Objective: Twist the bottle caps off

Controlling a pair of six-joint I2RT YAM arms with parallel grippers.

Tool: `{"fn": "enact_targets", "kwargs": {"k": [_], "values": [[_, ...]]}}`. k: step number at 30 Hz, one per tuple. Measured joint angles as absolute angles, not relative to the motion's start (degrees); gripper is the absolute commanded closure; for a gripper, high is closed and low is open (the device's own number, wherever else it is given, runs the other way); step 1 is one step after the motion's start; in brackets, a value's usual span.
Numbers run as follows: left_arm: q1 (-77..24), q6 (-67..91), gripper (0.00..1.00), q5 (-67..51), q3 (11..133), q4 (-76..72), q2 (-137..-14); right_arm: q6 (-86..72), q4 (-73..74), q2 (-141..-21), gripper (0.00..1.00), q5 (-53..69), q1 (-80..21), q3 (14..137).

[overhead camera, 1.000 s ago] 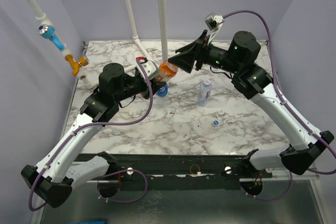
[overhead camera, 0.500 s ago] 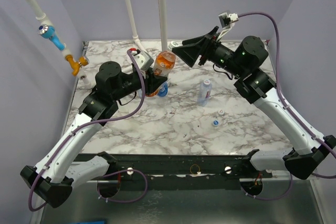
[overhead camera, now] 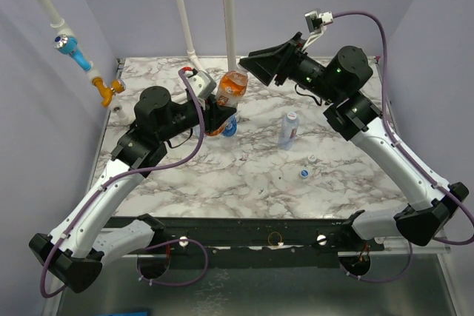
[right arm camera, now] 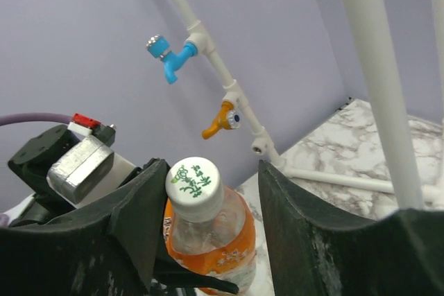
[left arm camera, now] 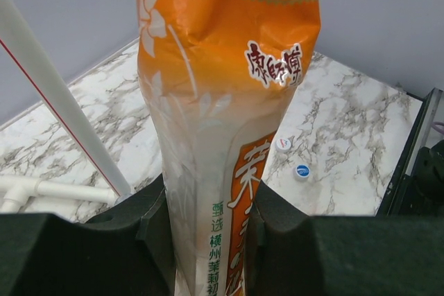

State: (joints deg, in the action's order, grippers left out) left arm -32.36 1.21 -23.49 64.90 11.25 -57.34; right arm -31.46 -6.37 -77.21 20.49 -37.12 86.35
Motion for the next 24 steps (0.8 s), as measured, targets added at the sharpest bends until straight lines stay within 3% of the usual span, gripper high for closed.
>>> {"fn": "enact_targets", "kwargs": {"k": [8, 19, 24], "values": [[-32.36, 1.02, 0.77, -23.49, 64.88, 11.27, -57.41, -33.63, -8.19, -78.17, 0.57, 23.07, -37.17, 86.37], [-32.23, 1.1, 0.81, -23.14, 64.82, 11.49, -57.78, -34.52, -9.5, -80.09, 0.99, 24.91, -37.17, 87.13], [-32.01, 1.8, 0.85, -25.76, 64.86, 11.2, -57.69, -34.44, -12.84, -79.59, 0.99, 28.42, -36.97, 85.73]]}}
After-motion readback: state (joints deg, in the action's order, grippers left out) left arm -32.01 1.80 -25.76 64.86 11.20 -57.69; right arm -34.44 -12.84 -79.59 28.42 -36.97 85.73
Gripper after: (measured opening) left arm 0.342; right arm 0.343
